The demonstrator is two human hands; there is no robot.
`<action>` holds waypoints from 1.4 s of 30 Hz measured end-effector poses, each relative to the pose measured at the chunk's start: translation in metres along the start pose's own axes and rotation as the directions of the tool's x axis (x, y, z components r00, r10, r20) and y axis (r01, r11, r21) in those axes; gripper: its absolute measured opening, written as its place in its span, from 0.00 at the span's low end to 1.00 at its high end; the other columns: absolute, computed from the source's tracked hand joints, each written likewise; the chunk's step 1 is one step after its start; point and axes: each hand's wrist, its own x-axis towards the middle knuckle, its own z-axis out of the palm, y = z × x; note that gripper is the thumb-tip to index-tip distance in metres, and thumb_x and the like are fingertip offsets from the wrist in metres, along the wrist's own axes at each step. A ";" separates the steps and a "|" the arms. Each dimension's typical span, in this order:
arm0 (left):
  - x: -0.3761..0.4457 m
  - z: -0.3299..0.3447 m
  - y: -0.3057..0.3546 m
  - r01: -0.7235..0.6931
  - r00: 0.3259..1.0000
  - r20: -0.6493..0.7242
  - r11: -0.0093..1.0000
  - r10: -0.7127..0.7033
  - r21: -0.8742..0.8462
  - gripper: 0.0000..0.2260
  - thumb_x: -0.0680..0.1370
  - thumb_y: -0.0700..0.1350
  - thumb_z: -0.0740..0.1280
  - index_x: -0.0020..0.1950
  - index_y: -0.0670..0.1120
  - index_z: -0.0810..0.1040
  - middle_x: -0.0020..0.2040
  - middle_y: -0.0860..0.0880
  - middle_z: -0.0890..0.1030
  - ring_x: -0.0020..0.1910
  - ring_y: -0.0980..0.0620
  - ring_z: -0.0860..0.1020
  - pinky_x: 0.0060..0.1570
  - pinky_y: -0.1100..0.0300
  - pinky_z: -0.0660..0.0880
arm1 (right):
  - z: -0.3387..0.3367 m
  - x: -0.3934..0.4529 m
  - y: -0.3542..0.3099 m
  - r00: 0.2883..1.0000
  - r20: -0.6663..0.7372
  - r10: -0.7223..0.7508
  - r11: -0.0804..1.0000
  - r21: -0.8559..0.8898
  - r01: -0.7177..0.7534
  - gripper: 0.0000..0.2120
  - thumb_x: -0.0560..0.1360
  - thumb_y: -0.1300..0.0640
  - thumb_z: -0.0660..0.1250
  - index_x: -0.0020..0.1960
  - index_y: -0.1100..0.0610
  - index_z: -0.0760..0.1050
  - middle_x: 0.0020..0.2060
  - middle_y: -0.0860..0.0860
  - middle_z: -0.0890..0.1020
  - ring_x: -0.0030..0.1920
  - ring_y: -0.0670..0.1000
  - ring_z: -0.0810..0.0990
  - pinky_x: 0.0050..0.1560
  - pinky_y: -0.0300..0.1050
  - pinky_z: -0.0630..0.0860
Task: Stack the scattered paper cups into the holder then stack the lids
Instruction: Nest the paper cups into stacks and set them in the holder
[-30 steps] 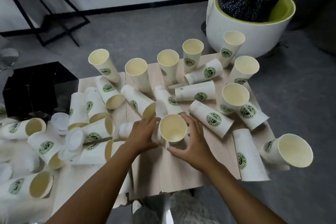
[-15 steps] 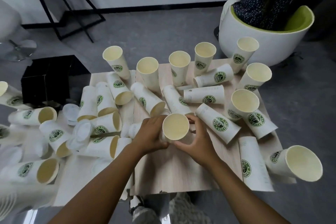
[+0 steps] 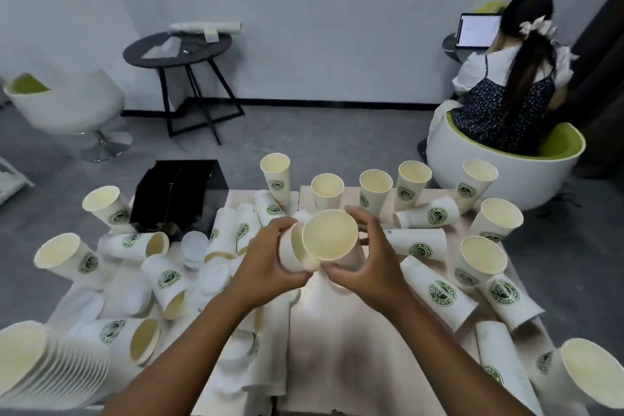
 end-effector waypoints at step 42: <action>-0.212 -0.434 0.040 -0.164 0.707 -0.705 0.983 0.061 -0.080 0.33 0.66 0.52 0.81 0.69 0.52 0.73 0.67 0.45 0.77 0.65 0.46 0.78 0.59 0.48 0.81 | 0.316 -0.032 -0.216 0.815 0.545 -0.195 0.970 0.228 0.080 0.40 0.65 0.52 0.83 0.71 0.40 0.67 0.66 0.37 0.76 0.65 0.42 0.76 0.64 0.46 0.77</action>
